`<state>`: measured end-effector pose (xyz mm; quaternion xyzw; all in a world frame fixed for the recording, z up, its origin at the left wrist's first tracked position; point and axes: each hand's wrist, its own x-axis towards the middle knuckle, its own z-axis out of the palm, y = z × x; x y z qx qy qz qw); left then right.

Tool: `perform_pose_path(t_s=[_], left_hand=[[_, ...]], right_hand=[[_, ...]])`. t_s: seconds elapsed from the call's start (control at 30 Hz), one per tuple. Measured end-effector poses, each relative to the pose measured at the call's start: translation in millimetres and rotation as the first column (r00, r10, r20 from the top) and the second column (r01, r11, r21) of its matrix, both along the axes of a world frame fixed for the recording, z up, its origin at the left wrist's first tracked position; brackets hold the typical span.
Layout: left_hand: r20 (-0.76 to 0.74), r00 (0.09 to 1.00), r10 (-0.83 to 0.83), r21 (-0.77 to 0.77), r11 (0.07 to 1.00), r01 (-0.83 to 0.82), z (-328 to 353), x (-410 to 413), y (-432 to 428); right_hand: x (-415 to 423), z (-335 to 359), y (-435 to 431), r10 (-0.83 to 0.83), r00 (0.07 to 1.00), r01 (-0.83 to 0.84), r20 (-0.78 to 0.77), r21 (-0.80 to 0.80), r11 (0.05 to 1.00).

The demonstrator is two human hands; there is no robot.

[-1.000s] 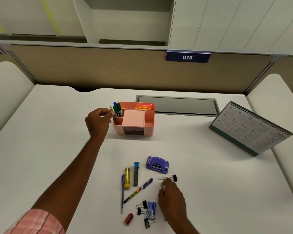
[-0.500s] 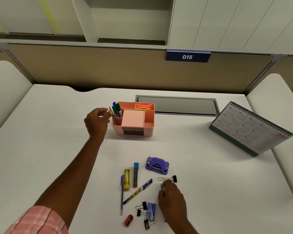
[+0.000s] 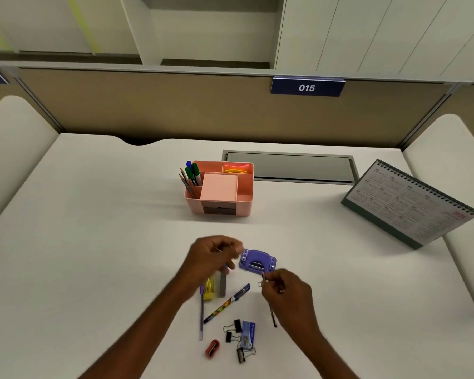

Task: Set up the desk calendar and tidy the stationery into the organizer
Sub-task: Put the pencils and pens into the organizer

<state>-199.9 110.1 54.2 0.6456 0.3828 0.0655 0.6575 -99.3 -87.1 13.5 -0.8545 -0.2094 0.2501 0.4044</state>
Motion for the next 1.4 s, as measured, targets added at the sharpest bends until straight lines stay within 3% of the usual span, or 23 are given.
perform_pose_path(t_s=[0.07,0.2,0.47,0.6,0.73,0.9,1.0,1.13,1.4], left_hand=[[0.014,0.997,-0.078,-0.047,0.996,0.079,-1.7,-3.5,-19.6],[0.113,0.994,0.001,-0.09,0.996,0.009,3.4,-11.3,-37.7],[0.177,0.98,0.092,0.011,0.995,-0.095,18.6,-26.2,-36.8],[0.202,0.953,0.225,0.081,0.966,-0.245,29.4,-28.9,-19.6],[0.319,0.85,0.42,0.103,0.876,-0.472,46.4,-30.9,20.9],[0.446,0.748,0.491,0.269,0.723,-0.636,58.2,-28.6,81.5],[0.451,0.742,0.496,0.371,0.652,-0.661,54.7,-18.4,108.5],[0.43,0.731,0.53,0.42,0.6,-0.681,45.3,-6.3,134.7],[0.324,0.788,0.523,0.505,0.609,-0.612,16.4,11.4,145.8]], right_hand=[[3.8,15.1,5.9,0.009,1.0,-0.009,-0.004,0.107,0.994],[2.4,36.2,14.5,0.134,0.99,-0.14,0.039,0.263,0.955],[-6.8,43.4,22.5,0.208,0.962,-0.26,0.178,0.352,0.899],[-8.6,26.6,22.9,0.235,0.965,-0.259,0.121,0.262,0.93],[-9.0,-7.6,16.1,0.31,0.942,-0.319,0.131,0.057,0.946],[-15.1,-46.8,1.5,0.494,0.855,-0.471,0.157,-0.165,0.867],[-19.0,-56.7,-1.8,0.567,0.805,-0.525,0.177,-0.234,0.818],[-22.9,-59.8,-0.1,0.555,0.814,-0.514,0.171,-0.231,0.826],[-18.9,-63.8,-3.5,0.519,0.85,-0.491,0.095,-0.217,0.844]])
